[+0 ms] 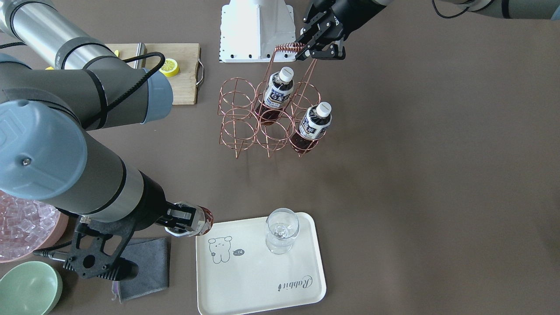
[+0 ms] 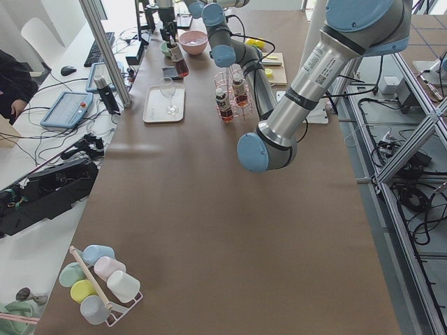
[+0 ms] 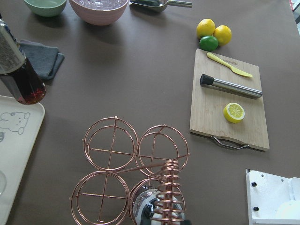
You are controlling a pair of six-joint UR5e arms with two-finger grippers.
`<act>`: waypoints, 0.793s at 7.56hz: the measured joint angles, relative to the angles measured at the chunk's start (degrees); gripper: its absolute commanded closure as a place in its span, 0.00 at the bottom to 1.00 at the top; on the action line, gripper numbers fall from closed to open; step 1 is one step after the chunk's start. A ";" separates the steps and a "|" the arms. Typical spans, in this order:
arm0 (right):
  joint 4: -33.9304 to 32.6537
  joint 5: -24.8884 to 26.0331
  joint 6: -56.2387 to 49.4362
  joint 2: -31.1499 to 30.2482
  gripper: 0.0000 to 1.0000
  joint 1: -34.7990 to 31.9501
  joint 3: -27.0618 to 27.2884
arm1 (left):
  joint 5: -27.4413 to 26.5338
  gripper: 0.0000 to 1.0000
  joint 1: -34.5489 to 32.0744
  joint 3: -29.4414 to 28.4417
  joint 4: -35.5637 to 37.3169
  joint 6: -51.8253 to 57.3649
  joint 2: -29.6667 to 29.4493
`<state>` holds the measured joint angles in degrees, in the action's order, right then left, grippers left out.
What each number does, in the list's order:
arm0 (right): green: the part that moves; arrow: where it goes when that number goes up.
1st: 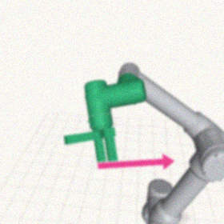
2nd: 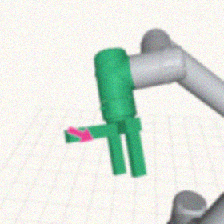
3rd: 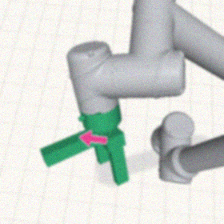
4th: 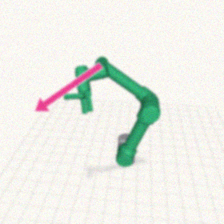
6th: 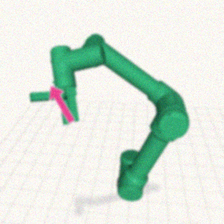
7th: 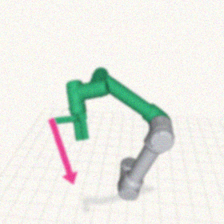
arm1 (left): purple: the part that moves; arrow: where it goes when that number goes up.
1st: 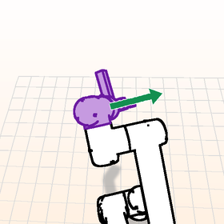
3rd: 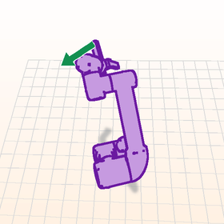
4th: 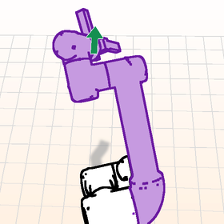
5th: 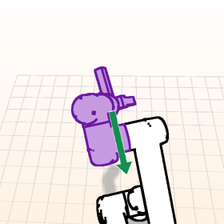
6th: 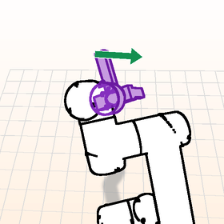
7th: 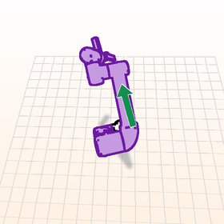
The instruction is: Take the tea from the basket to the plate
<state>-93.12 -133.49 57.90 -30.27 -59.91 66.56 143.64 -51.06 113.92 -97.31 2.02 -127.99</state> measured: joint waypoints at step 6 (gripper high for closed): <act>16.50 7.02 3.06 3.47 1.00 2.98 -12.13 | 3.31 1.00 -16.99 0.88 0.90 6.22 7.77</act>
<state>-76.62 -126.47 60.96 -26.79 -56.93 54.42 146.95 -68.05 114.80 -96.41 8.23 -120.22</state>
